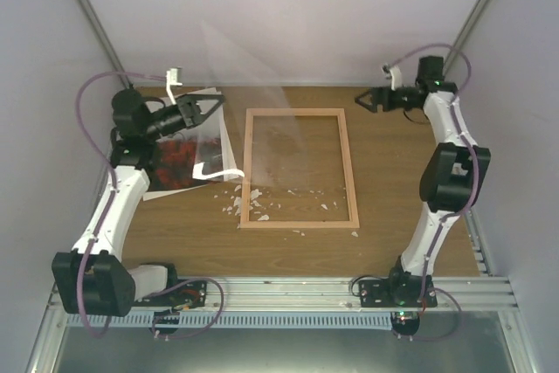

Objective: Put the photo into the frame
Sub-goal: Place the photo frame item in the photo frame.

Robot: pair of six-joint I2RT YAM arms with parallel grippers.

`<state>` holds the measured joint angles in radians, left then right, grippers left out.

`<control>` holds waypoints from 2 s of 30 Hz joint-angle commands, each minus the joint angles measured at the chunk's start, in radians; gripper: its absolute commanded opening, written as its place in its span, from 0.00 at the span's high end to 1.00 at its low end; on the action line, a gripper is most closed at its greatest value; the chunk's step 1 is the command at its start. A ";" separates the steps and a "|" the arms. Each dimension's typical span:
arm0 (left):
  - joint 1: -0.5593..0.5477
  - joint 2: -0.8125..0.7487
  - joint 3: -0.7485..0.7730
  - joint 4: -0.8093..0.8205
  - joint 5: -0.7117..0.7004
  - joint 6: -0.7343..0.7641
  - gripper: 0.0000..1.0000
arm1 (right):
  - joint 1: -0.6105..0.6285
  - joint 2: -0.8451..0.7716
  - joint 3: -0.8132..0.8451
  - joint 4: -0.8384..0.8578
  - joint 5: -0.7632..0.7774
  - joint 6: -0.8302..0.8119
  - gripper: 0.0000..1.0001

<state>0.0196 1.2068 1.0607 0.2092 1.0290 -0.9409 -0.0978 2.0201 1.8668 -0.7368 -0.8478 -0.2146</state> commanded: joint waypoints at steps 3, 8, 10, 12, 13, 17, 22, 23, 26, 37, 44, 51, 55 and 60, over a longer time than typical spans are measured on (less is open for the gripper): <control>-0.139 0.052 0.018 0.148 0.020 0.029 1.00 | -0.037 -0.153 -0.342 0.025 -0.471 0.262 0.01; -0.187 0.090 0.009 0.109 0.034 0.047 1.00 | -0.029 -0.335 -0.563 0.364 -0.643 0.554 0.00; -0.200 0.095 -0.014 0.112 0.033 0.052 1.00 | -0.014 -0.359 -0.610 0.412 -0.659 0.591 0.00; -0.209 0.095 -0.029 0.095 0.023 0.072 1.00 | 0.014 -0.376 -0.641 0.434 -0.673 0.606 0.00; -0.211 0.094 -0.034 0.084 0.015 0.088 1.00 | 0.028 -0.383 -0.652 0.443 -0.684 0.608 0.01; -0.211 0.092 -0.055 0.064 0.002 0.111 1.00 | 0.081 -0.410 -0.695 0.464 -0.658 0.611 0.03; -0.211 0.087 -0.033 0.075 0.017 0.099 1.00 | 0.076 -0.421 -0.792 0.532 -0.523 0.633 0.00; -0.212 0.086 -0.025 0.077 0.022 0.094 1.00 | 0.077 -0.423 -0.824 0.586 -0.513 0.681 0.00; -0.212 0.085 -0.004 0.077 0.026 0.084 1.00 | 0.093 -0.415 -0.884 0.758 -0.544 0.827 0.00; -0.213 0.066 -0.033 0.066 0.024 0.087 0.99 | 0.204 -0.415 -0.853 0.762 -0.591 0.860 0.11; -0.213 0.056 -0.059 0.030 0.003 0.115 0.98 | 0.196 -0.438 -0.906 0.687 -0.534 0.836 0.01; -0.212 0.061 -0.007 0.044 -0.014 0.115 0.97 | 0.175 -0.452 -1.051 0.944 -0.537 1.043 0.00; -0.213 0.074 0.002 0.009 -0.031 0.131 0.97 | 0.184 -0.457 -1.035 0.952 -0.561 1.060 0.07; -0.212 0.083 -0.032 -0.005 -0.046 0.125 0.96 | 0.197 -0.479 -1.020 0.967 -0.591 1.070 0.27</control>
<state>-0.1883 1.2873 1.0313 0.1886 1.0027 -0.8368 0.0875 1.5780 0.8192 0.1883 -1.3930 0.8341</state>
